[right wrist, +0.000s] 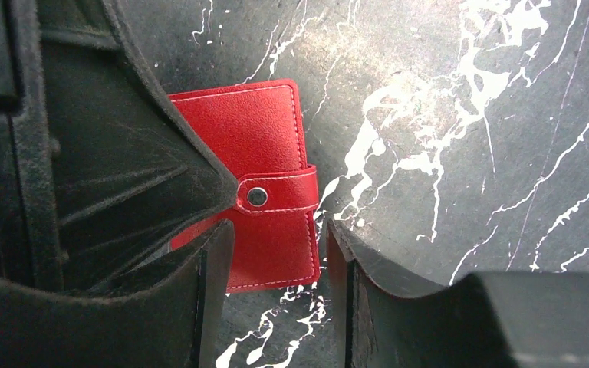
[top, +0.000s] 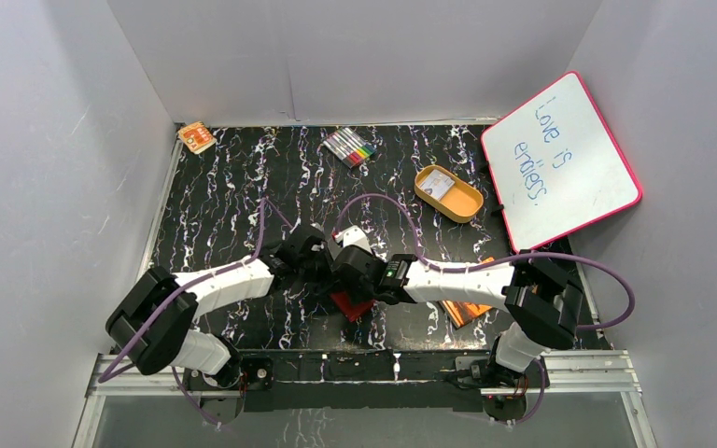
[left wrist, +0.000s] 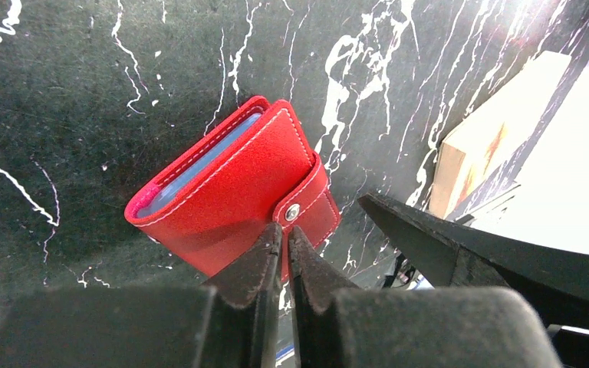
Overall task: Put the credit cards into the card holder
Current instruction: Open the card holder at the center of the board.
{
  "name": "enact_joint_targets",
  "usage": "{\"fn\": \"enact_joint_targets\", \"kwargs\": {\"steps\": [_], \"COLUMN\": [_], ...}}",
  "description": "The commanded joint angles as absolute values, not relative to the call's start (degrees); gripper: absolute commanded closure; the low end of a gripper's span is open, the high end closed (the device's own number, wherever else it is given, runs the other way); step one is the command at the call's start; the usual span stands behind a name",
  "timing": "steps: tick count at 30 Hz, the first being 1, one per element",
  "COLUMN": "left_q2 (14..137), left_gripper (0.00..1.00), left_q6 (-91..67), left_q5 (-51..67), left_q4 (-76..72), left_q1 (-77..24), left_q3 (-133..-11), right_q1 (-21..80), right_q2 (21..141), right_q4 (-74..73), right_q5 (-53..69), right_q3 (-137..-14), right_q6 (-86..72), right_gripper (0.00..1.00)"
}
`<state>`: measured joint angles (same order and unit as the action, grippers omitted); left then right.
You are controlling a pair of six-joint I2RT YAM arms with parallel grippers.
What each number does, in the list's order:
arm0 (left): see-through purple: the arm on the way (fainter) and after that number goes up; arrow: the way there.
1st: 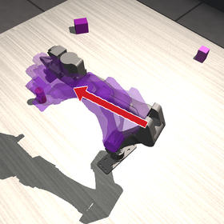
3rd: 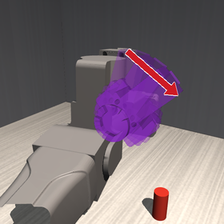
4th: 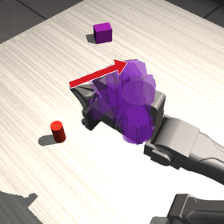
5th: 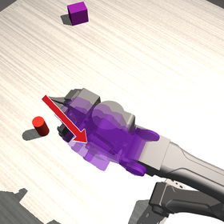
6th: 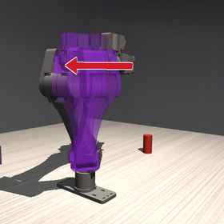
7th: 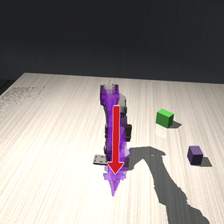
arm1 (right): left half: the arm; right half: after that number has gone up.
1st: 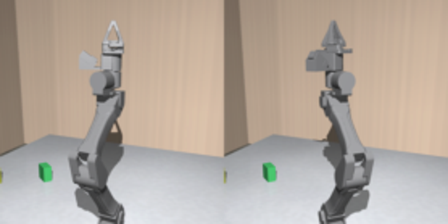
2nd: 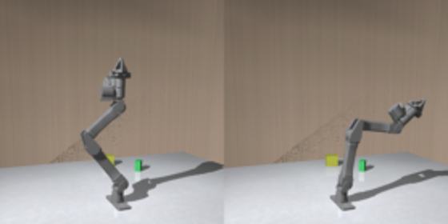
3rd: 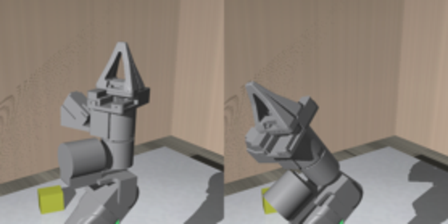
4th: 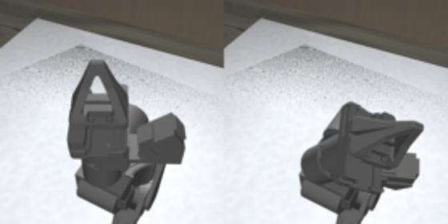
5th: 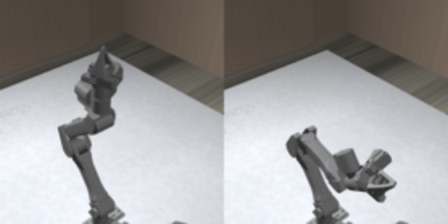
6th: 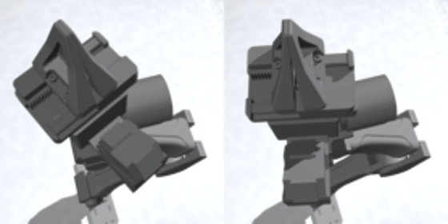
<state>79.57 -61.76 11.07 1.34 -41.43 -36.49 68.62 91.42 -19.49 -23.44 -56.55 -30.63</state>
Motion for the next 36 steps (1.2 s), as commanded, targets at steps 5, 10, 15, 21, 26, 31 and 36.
{"fn": "enact_joint_targets", "kwargs": {"steps": [5, 10, 15, 21, 26, 31, 36], "left_q2": [81.3, 80.28, 77.89, 78.48, 80.62, 81.33, 82.23], "left_gripper": [1.0, 1.0, 1.0, 1.0, 1.0, 1.0, 1.0], "left_q6": [-62.18, -62.18, -61.66, -62.13, -62.39, -62.88, -63.18], "left_q5": [8.88, 8.54, 6.2, 6.77, 7.77, 7.82, 8.21], "left_q4": [0.28, 0.33, 2.9, 2.07, 0.94, 0.3, -1.11], "left_q1": [-41.04, -41.04, -40.83, -39.72, -39.64, -39.63, -39.64], "left_q3": [-36.49, -36.45, -36.68, -35.52, -35.3, -34.1, -33.15], "right_q1": [69.78, 69.8, 69.83, 69.87, 69.87, 69.82, 69.87], "right_q2": [90.98, 91.43, 91.65, 92.69, 94.34, 95.93, 97.1], "right_q4": [-16.04, -15.56, -15.47, -15.04, -15.75, -17.17, -18.62], "right_q5": [-20.05, -20.97, -20.96, -20.61, -21.64, -23.72, -25.89], "right_q3": [-57.53, -58.61, -59.31, -59.68, -60.43, -60.91, -61.32], "right_q6": [-28.93, -28.03, -27.43, -27.25, -27.07, -27.41, -28.14], "right_gripper": [0.45, 0.44, 0.43, 0.44, 0.45, 0.47, 0.49]}}
